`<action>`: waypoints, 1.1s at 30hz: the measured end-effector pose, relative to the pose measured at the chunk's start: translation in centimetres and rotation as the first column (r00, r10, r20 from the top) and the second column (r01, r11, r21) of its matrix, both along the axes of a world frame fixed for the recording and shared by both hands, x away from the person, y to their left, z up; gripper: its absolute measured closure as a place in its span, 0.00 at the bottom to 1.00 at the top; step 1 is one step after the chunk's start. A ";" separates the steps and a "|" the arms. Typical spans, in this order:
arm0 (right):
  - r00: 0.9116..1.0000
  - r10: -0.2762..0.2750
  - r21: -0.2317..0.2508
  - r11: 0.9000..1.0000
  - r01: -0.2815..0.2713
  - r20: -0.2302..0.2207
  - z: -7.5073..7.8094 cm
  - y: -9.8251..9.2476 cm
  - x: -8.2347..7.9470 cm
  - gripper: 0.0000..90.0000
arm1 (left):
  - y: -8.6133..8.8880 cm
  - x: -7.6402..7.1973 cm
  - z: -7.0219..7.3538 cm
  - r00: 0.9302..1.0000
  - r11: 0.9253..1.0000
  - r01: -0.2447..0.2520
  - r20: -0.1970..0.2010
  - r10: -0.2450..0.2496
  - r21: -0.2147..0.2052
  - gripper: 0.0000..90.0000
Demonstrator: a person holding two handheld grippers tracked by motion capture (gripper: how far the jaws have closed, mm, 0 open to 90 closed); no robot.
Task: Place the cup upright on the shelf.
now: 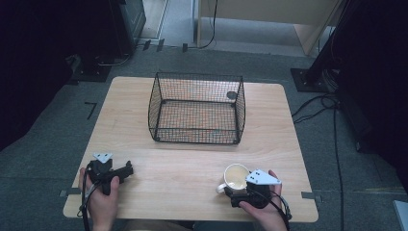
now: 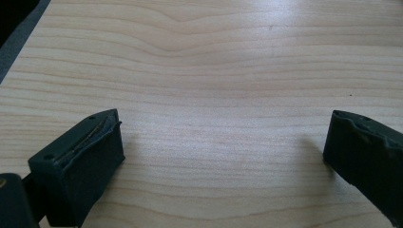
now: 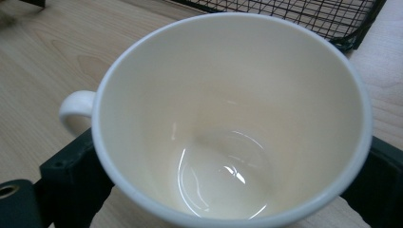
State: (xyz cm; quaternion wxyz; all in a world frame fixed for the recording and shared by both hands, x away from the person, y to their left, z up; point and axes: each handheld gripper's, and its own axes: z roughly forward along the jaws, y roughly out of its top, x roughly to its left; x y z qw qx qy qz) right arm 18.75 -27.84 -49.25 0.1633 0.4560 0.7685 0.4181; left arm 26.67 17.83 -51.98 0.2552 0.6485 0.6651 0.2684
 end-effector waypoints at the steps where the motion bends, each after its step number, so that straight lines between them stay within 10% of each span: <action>1: 1.000 -0.003 -0.004 1.000 0.003 0.005 -0.1 0.0 0.1 0.05 | 0.0 0.0 0.0 1.000 1.000 0.000 0.000 0.000 0.000 0.00; 33: 0.997 -0.020 -0.024 0.999 0.021 0.069 0.9 0.5 0.6 0.09 | 0.0 0.0 0.0 1.000 1.000 0.000 0.000 0.000 0.000 0.00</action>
